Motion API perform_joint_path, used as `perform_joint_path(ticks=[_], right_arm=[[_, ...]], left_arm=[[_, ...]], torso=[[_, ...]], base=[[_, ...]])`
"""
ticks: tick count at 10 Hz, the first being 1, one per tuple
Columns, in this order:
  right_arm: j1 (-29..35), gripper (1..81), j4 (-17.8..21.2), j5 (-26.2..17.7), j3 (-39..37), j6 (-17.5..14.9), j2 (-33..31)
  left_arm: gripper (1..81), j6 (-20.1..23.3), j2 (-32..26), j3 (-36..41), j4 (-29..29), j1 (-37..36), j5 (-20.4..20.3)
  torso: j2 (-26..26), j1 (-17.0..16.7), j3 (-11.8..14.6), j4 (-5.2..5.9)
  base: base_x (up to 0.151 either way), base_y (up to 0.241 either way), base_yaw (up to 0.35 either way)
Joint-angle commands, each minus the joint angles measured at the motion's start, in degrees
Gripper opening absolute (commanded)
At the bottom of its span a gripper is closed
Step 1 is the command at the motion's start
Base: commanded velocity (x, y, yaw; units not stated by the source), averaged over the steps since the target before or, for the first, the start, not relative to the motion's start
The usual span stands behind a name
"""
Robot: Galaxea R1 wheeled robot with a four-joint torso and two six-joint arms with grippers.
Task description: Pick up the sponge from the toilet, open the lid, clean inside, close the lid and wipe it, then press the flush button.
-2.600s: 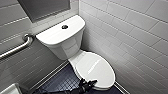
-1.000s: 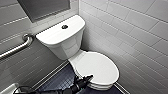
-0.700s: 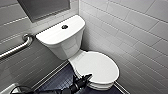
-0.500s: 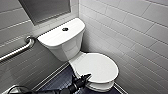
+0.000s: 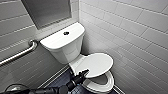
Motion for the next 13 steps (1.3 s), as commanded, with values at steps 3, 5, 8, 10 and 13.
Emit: perform_joint_path(ticks=[3, 5, 8, 10, 13], right_arm=[[-0.55, 1.0, -0.4, -3.83, 1.14, -0.06, -1.12], [-0.64, 1.0, -0.58, -3.83, 1.05, -0.06, -1.72], [-3.27, 1.0, -1.11, -3.75, 4.11, -0.06, -6.74], [-4.6, 1.0, -1.37, -3.57, 11.77, -0.41, -12.02], [-5.56, 1.0, -1.46, -2.96, 22.76, -1.02, -18.52]], left_arm=[[81.1, -0.64, -4.0, 2.53, 1.85, -12.65, -1.7], [81.1, -1.69, -6.19, 2.88, 1.06, -13.81, -1.61], [81.1, -1.78, -9.53, 3.15, 1.06, -14.07, -1.61], [81.1, -2.57, -12.26, 3.85, 1.06, -14.69, -1.7], [81.1, -2.57, -14.11, 4.12, 1.06, -14.95, -3.37]], torso=[[0.0, 0.0, 0.0, 0.0], [0.0, 0.0, 0.0, 0.0], [0.0, 0.0, 0.0, 0.0], [0.0, 0.0, 0.0, 0.0], [0.0, 0.0, 0.0, -0.05]], base=[[0.0, 0.0, 0.0], [0.0, 0.0, 0.0], [0.0, 0.0, 0.0], [0.0, 0.0, 0.0], [0.0, 0.0, 0.0]])
